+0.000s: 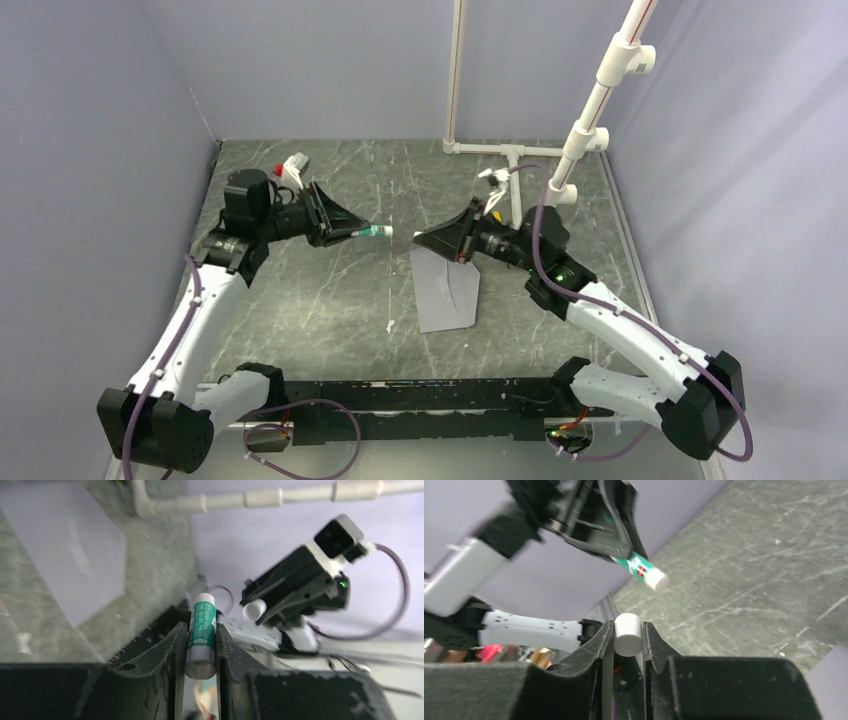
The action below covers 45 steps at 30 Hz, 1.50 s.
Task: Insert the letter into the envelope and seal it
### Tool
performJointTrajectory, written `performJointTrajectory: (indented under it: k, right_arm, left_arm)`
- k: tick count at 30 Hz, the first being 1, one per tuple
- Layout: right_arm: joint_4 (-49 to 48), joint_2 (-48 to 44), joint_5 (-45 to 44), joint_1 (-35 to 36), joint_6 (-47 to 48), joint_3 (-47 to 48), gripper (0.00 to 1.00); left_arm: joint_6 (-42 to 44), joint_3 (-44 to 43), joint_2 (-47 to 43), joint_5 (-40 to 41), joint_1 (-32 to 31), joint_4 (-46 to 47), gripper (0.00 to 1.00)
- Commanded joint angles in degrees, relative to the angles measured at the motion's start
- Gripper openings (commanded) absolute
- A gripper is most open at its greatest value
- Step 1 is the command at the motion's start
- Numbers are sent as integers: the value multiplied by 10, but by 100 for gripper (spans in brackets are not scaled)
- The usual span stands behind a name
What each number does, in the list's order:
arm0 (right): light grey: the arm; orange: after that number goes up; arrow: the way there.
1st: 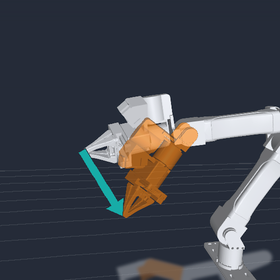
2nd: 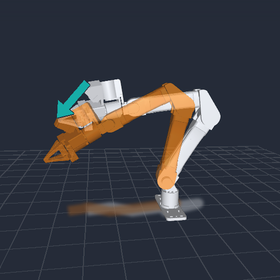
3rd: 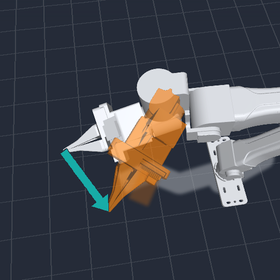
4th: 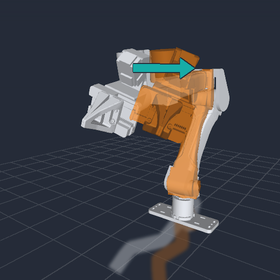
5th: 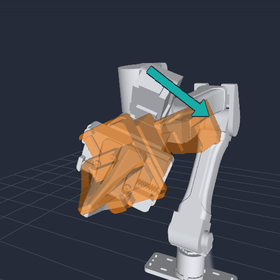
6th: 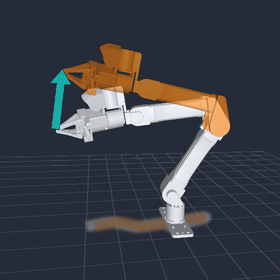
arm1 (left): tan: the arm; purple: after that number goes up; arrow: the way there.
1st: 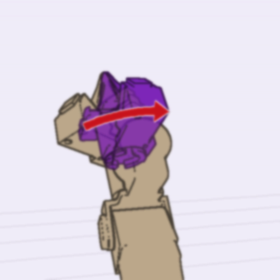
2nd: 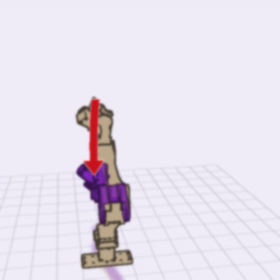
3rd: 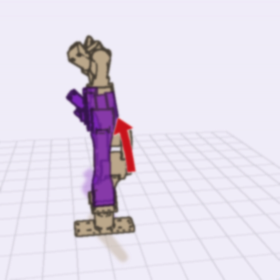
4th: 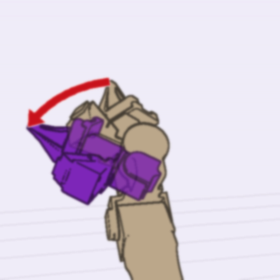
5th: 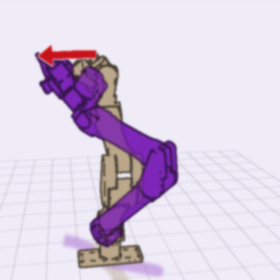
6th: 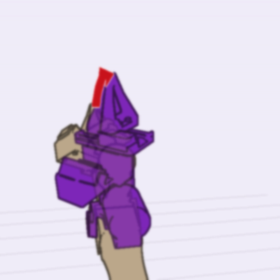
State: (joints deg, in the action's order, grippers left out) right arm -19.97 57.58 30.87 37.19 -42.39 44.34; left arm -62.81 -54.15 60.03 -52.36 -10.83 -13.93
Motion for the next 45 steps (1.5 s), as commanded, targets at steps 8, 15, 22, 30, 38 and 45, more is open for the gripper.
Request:
performJointTrajectory:
  k: [8,15,22,30,38,45]
  right_arm:
    - [356,213,-366,191,180,186,0]
    - [455,363,-428,243,193,265,4]
    - [504,448,-389,270,204,304,12]
    - [560,517,-380,311,229,324,21]
    - [560,512,-386,315,225,317,47]
    - [548,470,-381,315,226,310,66]
  left_arm:
    - [276,-102,17,400,0,-377,2]
    - [272,-86,-13,505,0,-393,2]
    - [276,-80,-29,522,0,-404,3]
    - [281,-74,-39,509,0,-401,2]
    - [278,-70,-47,499,0,-396,2]
    - [287,-83,-44,479,0,-397,2]
